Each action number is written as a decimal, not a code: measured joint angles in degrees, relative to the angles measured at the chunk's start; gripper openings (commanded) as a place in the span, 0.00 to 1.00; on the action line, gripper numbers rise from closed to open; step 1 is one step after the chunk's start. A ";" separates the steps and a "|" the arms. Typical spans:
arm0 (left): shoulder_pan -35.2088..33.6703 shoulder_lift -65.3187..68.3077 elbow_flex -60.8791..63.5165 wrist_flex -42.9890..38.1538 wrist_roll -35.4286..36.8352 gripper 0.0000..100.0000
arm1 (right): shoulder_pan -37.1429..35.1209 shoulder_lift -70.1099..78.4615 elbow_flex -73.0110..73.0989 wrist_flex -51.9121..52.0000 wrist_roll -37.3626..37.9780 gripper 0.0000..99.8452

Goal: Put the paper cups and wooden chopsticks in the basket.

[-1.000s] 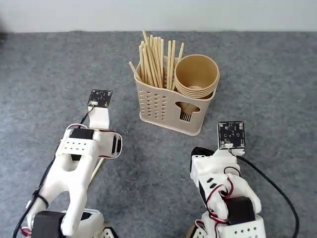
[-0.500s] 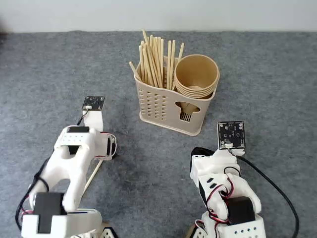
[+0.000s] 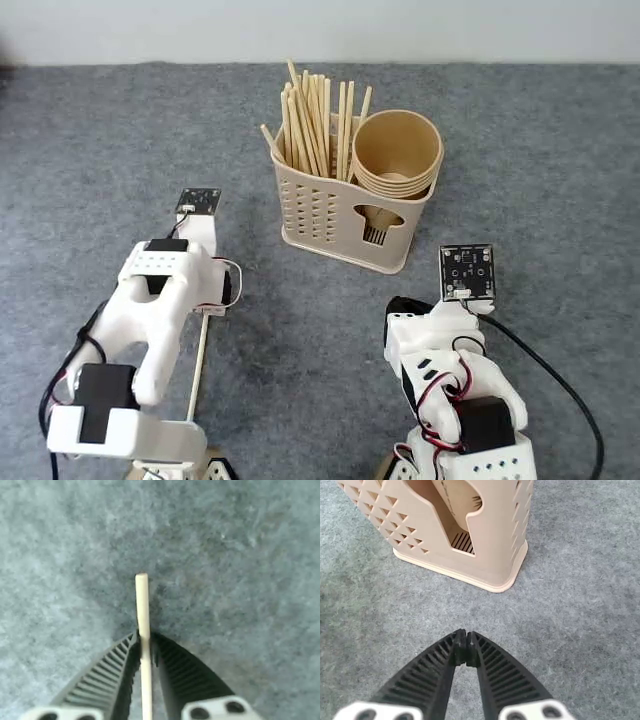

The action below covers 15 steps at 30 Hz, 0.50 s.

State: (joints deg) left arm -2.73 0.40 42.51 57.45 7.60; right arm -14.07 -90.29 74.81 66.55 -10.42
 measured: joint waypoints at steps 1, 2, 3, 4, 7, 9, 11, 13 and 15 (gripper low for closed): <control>0.00 -0.79 -0.18 0.09 0.00 0.01 | 0.00 0.00 0.00 0.00 0.00 0.01; -0.26 -1.93 -0.26 0.62 0.00 0.01 | 0.00 0.00 0.00 0.00 0.00 0.01; -0.62 -3.60 -0.88 1.49 0.09 0.01 | 0.00 0.00 0.00 0.00 0.00 0.01; -0.62 -5.54 -2.02 2.55 0.09 0.01 | 0.00 0.00 0.00 0.00 0.00 0.01; -0.26 -13.01 -6.59 6.86 -0.09 0.01 | 0.00 0.00 0.00 0.00 0.00 0.01; -0.44 -18.11 -10.02 9.23 0.09 0.01 | 0.00 0.00 0.00 0.00 0.00 0.01; -0.18 -22.77 -13.54 10.46 -0.09 0.01 | 0.00 0.00 0.00 0.00 0.00 0.01; -0.26 -26.46 -16.97 10.81 -0.18 0.01 | 0.00 0.00 0.00 0.00 0.00 0.01; -0.44 -29.10 -20.48 10.90 0.00 0.01 | 0.00 0.00 0.00 0.00 0.00 0.01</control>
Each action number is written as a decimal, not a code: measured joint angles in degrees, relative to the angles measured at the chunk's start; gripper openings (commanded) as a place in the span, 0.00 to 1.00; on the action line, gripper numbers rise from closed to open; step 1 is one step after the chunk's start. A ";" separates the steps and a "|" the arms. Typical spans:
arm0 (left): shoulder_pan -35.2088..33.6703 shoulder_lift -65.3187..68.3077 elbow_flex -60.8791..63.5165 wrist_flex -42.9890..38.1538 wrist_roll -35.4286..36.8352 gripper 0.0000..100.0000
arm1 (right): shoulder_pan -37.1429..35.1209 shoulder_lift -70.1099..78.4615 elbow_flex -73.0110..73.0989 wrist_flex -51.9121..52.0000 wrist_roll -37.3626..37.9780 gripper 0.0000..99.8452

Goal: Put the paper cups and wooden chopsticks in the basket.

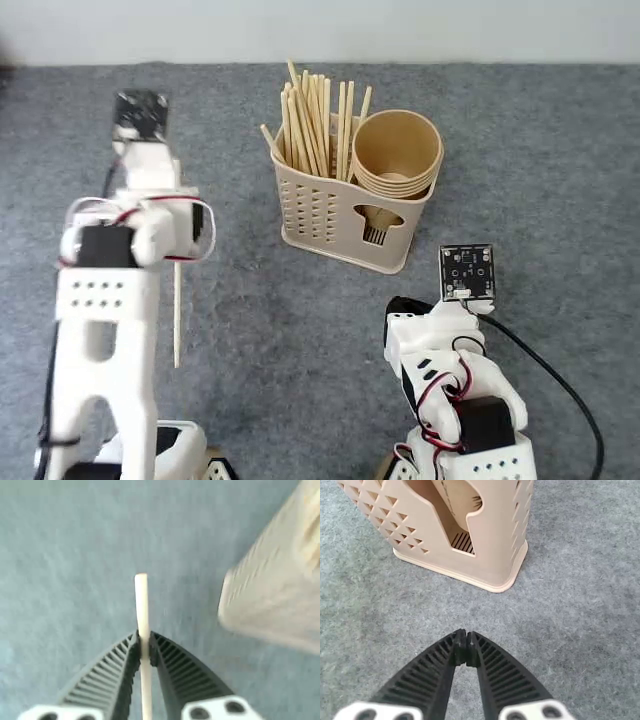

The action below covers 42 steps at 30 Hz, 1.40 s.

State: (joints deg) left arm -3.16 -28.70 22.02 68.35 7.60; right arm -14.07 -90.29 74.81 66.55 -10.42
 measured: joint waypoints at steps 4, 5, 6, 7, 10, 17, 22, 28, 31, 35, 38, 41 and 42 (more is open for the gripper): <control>1.23 -1.76 -7.91 0.00 0.09 0.01 | 0.00 0.00 0.00 0.00 0.00 0.01; 1.85 -1.76 -9.93 0.00 0.18 0.01 | 0.00 0.00 0.00 0.00 0.00 0.01; 2.55 -1.76 -11.78 0.00 1.23 0.01 | 0.00 0.00 0.00 0.00 0.00 0.01; 3.34 -1.76 -13.45 0.00 2.64 0.01 | 0.00 0.00 0.00 0.00 0.00 0.01; 6.07 -1.76 -17.49 -0.18 7.12 0.01 | 0.00 -0.35 0.88 0.00 0.00 0.01; 8.88 -2.46 -19.08 -13.63 15.03 0.01 | 0.00 0.00 2.73 0.00 -0.18 0.01; 9.85 -2.46 -19.08 -26.64 18.20 0.01 | 0.00 0.00 2.73 0.00 -0.18 0.01; 15.47 -2.46 -17.41 -37.10 18.64 0.01 | 0.00 0.00 2.73 0.00 -0.18 0.01; 16.35 -0.53 -14.33 -43.34 18.37 0.01 | 0.00 0.00 2.73 0.00 -0.18 0.01; 16.53 5.63 -12.66 -49.76 18.29 0.01 | 0.00 0.00 2.73 0.00 -0.18 0.01; 16.88 9.76 -12.66 -50.73 16.70 0.02 | 0.00 0.00 2.73 0.00 -0.18 0.01; 16.88 12.75 -12.40 -50.81 16.35 0.06 | 0.00 0.00 2.73 0.00 -0.18 0.01; 16.88 13.10 -12.40 -50.29 16.26 0.09 | 0.00 0.00 2.73 0.00 -0.18 0.01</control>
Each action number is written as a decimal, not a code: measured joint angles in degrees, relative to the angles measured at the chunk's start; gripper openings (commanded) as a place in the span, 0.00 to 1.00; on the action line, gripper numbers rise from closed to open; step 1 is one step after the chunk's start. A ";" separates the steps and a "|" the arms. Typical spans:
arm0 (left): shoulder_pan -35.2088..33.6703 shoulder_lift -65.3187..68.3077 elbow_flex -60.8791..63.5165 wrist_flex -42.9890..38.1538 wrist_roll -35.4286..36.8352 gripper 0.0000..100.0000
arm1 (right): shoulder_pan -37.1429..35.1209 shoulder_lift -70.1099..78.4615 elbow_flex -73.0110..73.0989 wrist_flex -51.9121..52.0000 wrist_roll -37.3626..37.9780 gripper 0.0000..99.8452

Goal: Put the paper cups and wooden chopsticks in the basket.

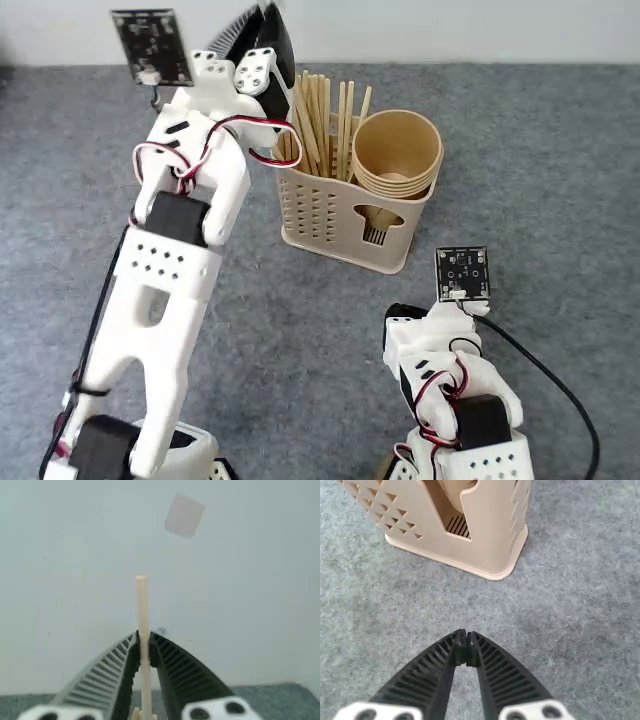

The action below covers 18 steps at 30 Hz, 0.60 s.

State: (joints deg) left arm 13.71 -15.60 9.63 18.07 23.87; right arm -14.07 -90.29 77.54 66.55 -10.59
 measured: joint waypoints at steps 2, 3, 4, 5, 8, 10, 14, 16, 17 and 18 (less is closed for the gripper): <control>0.00 0.09 0.00 2.20 -0.18 0.14 | 0.00 0.00 0.00 0.00 0.00 0.01; 0.00 0.09 0.00 3.43 -0.18 0.15 | 0.00 0.00 0.00 0.00 0.00 0.01; 0.00 0.09 0.00 4.57 -0.18 0.15 | 0.00 0.00 0.00 0.00 0.00 0.01; 0.00 0.00 0.00 5.45 -0.18 0.15 | 0.00 0.00 0.00 0.00 0.00 0.01; 0.00 -1.58 0.00 6.59 -0.18 0.15 | 0.00 0.00 0.00 0.00 0.00 0.01; 0.00 -3.69 0.00 6.68 -0.18 0.14 | 0.00 0.00 0.00 0.00 0.00 0.01; 0.00 -8.35 0.00 11.34 -0.35 0.07 | 0.00 0.00 0.00 0.00 0.00 0.01; 0.00 -11.25 0.00 15.03 -0.35 0.02 | 0.00 0.00 0.00 0.00 0.00 0.01; 0.00 -12.66 0.00 16.88 -0.35 0.01 | 0.00 0.00 0.00 0.00 0.00 0.01; 0.00 -14.07 0.00 18.64 -0.35 0.01 | 0.00 0.00 0.00 0.00 0.00 0.01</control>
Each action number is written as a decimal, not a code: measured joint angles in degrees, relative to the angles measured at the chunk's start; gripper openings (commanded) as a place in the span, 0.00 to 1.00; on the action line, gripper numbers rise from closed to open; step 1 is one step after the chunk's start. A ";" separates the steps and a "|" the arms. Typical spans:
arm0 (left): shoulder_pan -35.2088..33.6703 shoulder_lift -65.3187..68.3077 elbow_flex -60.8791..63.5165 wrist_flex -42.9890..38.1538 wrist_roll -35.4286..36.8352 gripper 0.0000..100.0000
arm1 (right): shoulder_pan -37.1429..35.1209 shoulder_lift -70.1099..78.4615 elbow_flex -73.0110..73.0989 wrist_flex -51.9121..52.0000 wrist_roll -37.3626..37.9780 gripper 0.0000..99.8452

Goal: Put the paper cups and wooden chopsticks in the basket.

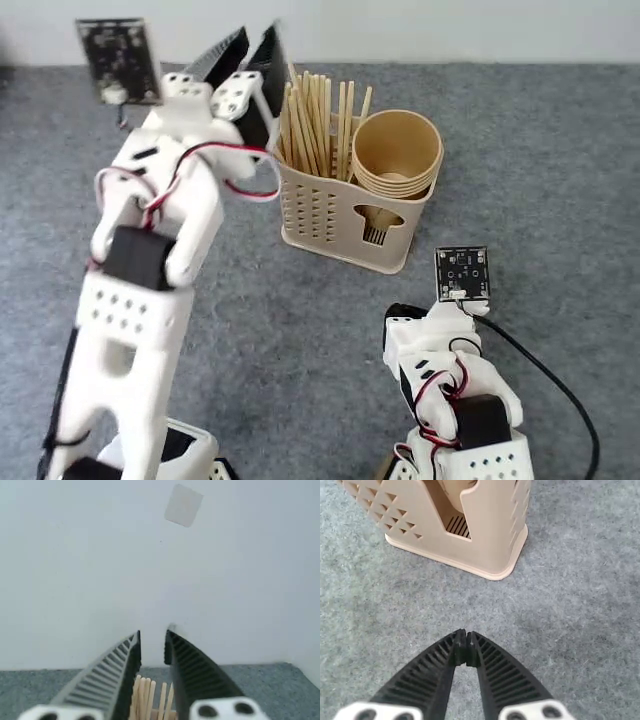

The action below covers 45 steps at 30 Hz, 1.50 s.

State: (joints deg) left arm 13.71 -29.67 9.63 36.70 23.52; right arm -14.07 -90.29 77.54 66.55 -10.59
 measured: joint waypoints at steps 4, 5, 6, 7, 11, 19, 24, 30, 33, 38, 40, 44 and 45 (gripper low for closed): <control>0.00 -5.36 0.97 7.65 0.00 0.01 | 0.00 0.00 0.00 0.00 0.00 0.01; 0.00 -6.68 1.76 9.58 0.00 0.01 | 0.00 0.00 0.00 0.00 0.00 0.01; 0.00 -7.91 2.55 11.34 0.00 0.01 | 0.00 0.00 0.00 0.00 0.00 0.01; 0.00 -9.41 3.69 12.92 0.00 0.01 | 0.26 0.00 0.00 0.00 0.00 0.01; 0.00 -17.14 10.11 15.74 0.00 0.01 | 0.18 0.00 0.00 0.00 0.00 0.01; 0.00 -39.74 33.58 12.31 -3.52 0.01 | 0.62 0.00 0.00 0.00 0.00 0.01; 0.00 -53.89 49.41 9.67 -5.80 0.01 | 0.44 0.00 0.00 0.00 0.00 0.01; -4.04 -67.60 64.26 9.58 -5.80 0.01 | 3.16 0.00 0.00 -0.53 0.00 0.01; -6.68 -72.09 71.56 9.58 -5.80 0.01 | 6.33 -1.76 1.32 -2.55 -0.53 0.01; -9.58 -73.58 78.24 9.58 -5.98 0.01 | 7.21 -8.79 5.71 -2.99 -3.43 0.01; -10.20 -73.58 80.26 9.58 -6.15 0.01 | 7.38 -12.48 7.74 -2.99 -3.52 0.01; -10.64 -73.58 85.54 9.58 -6.15 0.01 | 7.56 -13.01 10.37 -2.99 -1.14 0.01; -10.64 -73.58 86.86 9.58 -6.15 0.01 | 7.65 -13.54 11.16 -2.99 -0.09 0.01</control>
State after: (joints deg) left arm 3.08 -103.25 96.48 46.29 17.36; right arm -6.42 -103.82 88.70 63.56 -10.68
